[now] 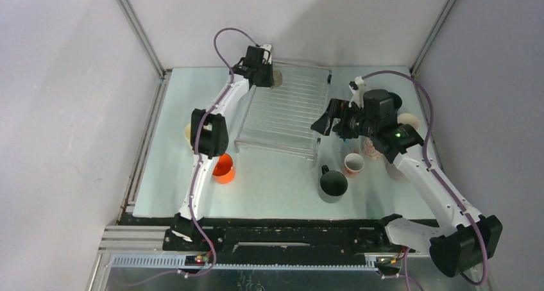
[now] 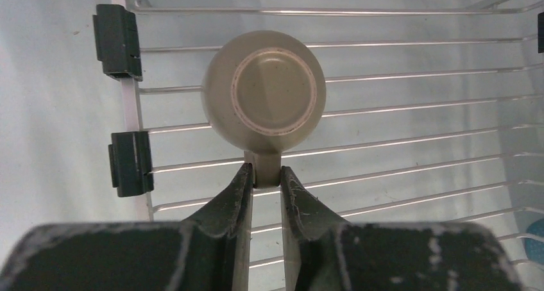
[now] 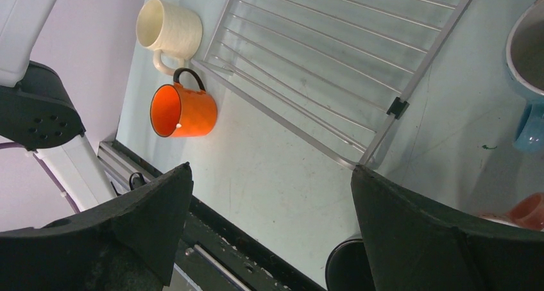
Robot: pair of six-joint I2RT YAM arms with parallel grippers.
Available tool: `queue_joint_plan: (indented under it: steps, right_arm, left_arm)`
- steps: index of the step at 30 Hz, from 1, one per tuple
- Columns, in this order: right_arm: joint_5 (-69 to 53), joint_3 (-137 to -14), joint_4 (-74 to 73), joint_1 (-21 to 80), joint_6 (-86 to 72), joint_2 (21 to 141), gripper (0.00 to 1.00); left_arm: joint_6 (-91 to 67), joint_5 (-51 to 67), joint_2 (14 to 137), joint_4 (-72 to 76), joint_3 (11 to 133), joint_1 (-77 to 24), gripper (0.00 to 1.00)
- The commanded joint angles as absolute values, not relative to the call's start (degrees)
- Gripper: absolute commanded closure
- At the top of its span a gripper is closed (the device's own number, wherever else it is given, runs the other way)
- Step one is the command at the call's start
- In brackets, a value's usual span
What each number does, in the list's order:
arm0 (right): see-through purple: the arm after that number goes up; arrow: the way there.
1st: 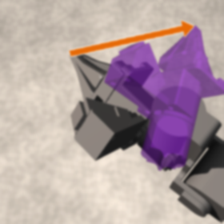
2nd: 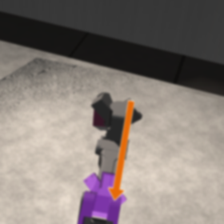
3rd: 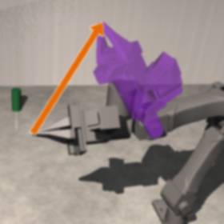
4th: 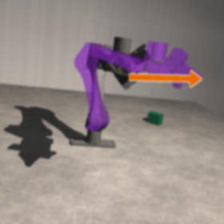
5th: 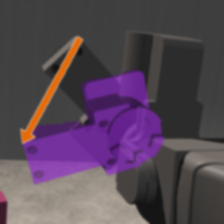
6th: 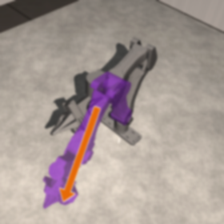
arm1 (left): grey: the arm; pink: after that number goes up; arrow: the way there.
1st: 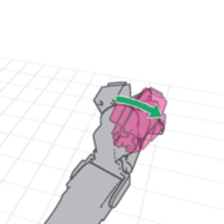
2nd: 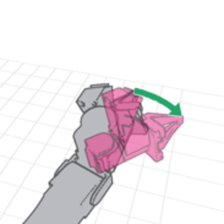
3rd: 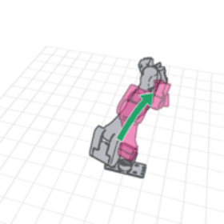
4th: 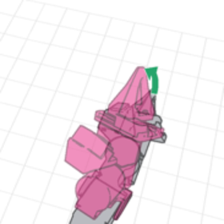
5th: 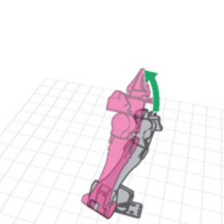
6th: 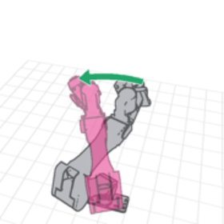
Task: Unload the cups from the dish rack
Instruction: Unload the cup from the dish rack.
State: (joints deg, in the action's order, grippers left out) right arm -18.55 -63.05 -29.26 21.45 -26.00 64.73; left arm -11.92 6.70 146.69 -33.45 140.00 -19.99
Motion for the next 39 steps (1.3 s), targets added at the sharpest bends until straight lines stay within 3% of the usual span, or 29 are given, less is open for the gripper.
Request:
queue_joint_plan:
  steps: [1, 10, 23, 27, 39]
  right_arm:
    - [-18.8, -62.5, -27.1, 21.3, -26.3, 63.5, 0.00]
    - [-18.7, -61.5, -26.6, 21.2, -26.8, 62.1, 0.00]
    - [-19.2, -58.4, -24.8, 21.3, -28.6, 59.1, 0.00]
    - [-19.2, -57.8, -24.9, 21.3, -28.8, 58.2, 0.00]
    - [-18.8, -57.0, -25.2, 21.3, -28.5, 57.5, 0.00]
  left_arm:
    - [-10.5, 6.5, 140.7, -31.2, 137.9, -20.9, 0.87]
    - [-10.8, 5.0, 136.6, -32.7, 133.3, -21.6, 0.93]
    - [-10.7, 2.3, 126.1, -30.5, 115.4, -23.7, 0.95]
    - [-11.1, 1.7, 126.2, -30.4, 113.9, -24.3, 0.91]
    - [-11.3, -3.1, 129.8, -32.6, 116.7, -24.7, 0.61]
